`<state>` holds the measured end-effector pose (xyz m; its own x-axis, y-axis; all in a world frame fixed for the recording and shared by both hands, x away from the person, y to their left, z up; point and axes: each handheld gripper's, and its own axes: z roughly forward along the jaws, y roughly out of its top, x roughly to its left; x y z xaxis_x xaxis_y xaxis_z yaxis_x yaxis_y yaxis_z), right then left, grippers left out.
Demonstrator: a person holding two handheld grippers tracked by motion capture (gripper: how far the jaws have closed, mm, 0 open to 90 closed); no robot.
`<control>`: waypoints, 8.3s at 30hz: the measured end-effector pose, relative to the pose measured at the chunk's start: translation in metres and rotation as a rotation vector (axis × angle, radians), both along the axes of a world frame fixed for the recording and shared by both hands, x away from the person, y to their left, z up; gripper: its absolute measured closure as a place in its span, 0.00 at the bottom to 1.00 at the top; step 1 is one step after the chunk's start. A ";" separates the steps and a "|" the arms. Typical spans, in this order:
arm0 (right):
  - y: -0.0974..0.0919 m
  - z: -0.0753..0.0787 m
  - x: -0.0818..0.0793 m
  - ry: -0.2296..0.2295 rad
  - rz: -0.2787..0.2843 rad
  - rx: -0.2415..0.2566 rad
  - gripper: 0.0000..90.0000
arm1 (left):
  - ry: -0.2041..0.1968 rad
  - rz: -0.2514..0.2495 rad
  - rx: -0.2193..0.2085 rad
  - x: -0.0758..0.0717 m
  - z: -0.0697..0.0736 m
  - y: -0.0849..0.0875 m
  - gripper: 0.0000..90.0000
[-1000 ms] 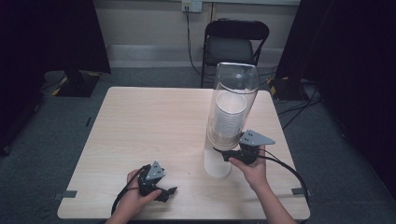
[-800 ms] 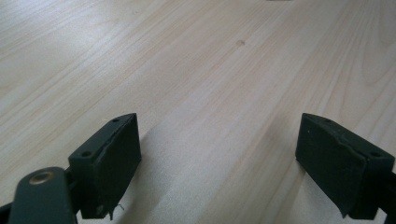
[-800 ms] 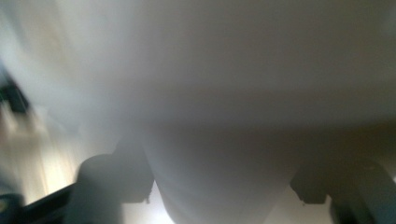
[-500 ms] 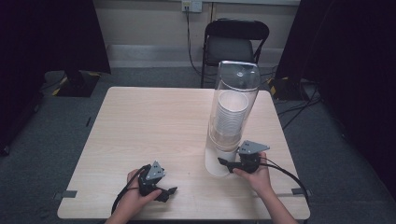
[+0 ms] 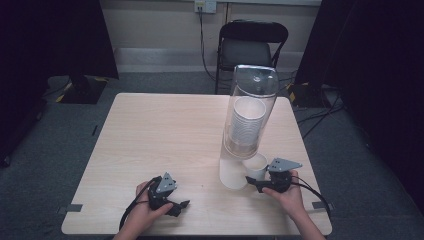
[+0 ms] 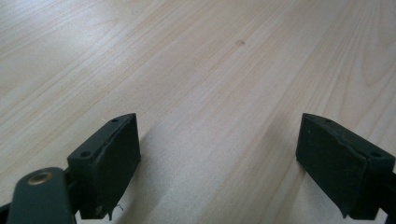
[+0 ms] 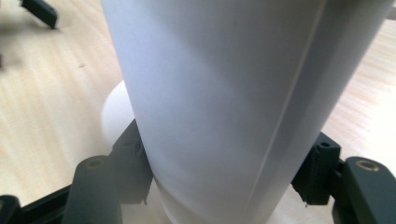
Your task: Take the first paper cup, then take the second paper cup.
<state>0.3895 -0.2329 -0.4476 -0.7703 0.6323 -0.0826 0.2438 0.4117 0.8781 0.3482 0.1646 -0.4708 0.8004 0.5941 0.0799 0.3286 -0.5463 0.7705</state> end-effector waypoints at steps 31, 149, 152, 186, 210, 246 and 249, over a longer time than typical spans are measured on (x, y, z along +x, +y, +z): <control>0.051 -0.001 -0.024 -0.092 0.154 0.025 0.36 | 0.057 -0.022 -0.214 -0.002 0.037 -0.006 0.25; 0.042 0.047 0.004 -0.154 -0.010 0.169 0.24 | 0.009 0.116 -0.037 0.000 -0.003 0.052 0.11; 0.046 0.054 0.004 -0.167 0.002 0.172 0.25 | 0.009 0.115 -0.037 0.000 -0.003 0.052 0.11; 0.048 0.056 0.007 -0.209 0.001 0.207 0.39 | 0.008 0.115 -0.032 0.000 -0.003 0.052 0.11; 0.034 0.016 0.015 -0.025 0.024 -0.027 0.40 | 0.010 0.116 -0.028 0.000 -0.003 0.052 0.11; -0.020 -0.008 0.024 0.056 -0.196 -0.110 0.38 | 0.010 0.116 -0.029 0.000 -0.003 0.052 0.11; -0.021 -0.008 0.025 0.059 -0.202 -0.104 0.38 | 0.010 0.117 -0.029 0.000 -0.003 0.052 0.11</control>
<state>0.4148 -0.2535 -0.4555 -0.6347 0.7644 -0.1138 0.3802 0.4371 0.8151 0.3487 0.2165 -0.4733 0.7264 0.6852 0.0532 0.3965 -0.4810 0.7819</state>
